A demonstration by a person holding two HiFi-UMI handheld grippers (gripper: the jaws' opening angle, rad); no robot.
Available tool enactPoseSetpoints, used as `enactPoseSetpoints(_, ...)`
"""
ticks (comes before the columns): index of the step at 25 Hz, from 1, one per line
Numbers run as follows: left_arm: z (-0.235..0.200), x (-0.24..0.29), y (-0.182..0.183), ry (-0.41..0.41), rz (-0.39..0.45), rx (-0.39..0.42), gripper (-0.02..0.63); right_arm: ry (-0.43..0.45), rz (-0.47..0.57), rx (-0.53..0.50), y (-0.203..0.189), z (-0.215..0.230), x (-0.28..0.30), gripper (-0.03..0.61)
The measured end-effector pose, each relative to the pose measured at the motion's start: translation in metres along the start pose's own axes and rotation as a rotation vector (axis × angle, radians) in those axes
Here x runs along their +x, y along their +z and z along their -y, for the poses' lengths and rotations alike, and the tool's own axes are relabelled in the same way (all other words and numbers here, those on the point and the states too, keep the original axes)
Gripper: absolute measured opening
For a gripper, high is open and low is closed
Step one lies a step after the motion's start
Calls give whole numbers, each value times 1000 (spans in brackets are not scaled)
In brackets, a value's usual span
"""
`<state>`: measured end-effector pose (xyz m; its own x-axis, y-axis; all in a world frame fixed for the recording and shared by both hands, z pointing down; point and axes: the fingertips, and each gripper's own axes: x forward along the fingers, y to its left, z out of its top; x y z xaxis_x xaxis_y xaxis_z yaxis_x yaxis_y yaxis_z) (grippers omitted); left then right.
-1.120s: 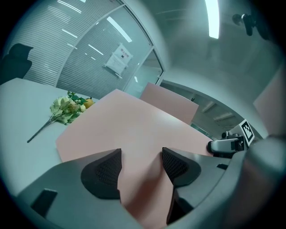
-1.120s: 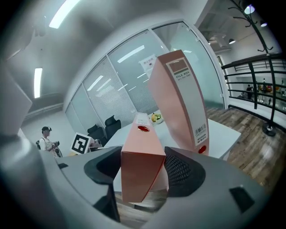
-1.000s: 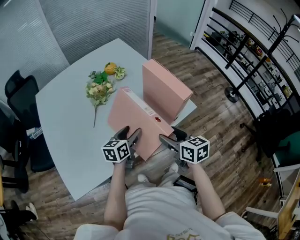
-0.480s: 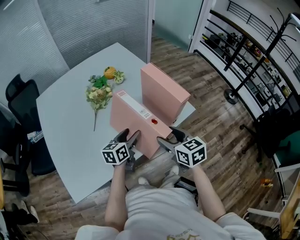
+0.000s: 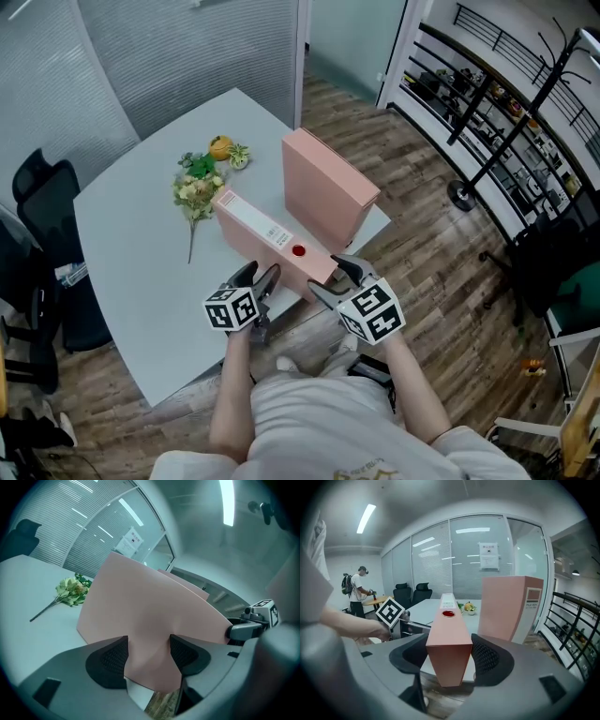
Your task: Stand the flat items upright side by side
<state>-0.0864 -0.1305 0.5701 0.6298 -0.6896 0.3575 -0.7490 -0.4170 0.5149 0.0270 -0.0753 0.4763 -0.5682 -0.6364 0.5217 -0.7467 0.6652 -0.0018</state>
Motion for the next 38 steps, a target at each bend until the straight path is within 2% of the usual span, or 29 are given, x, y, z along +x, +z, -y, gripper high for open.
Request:
enactPoseSetpoints(7, -1, -2, -3, -12, 3, -31, 278, -20, 4, -18, -1, -5, 0, 299)
enactPoseSetpoints(12, 1, -3, -4, -59, -8, -89, 278, -40, 12, -32, 0, -3, -1, 299)
enactPoseSetpoints(17, 6, -4, 3, -85, 4, -94, 278, -42, -1, -32, 2, -1, -2, 301)
enactPoseSetpoints(25, 6, -7, 15, -122, 33, -111, 278, -7, 29, 46, 11, 0, -11, 301)
enactPoseSetpoints(38, -4, -15, 33, -130, 75, -141, 278, 36, 83, 67, 62, 3, -1, 301)
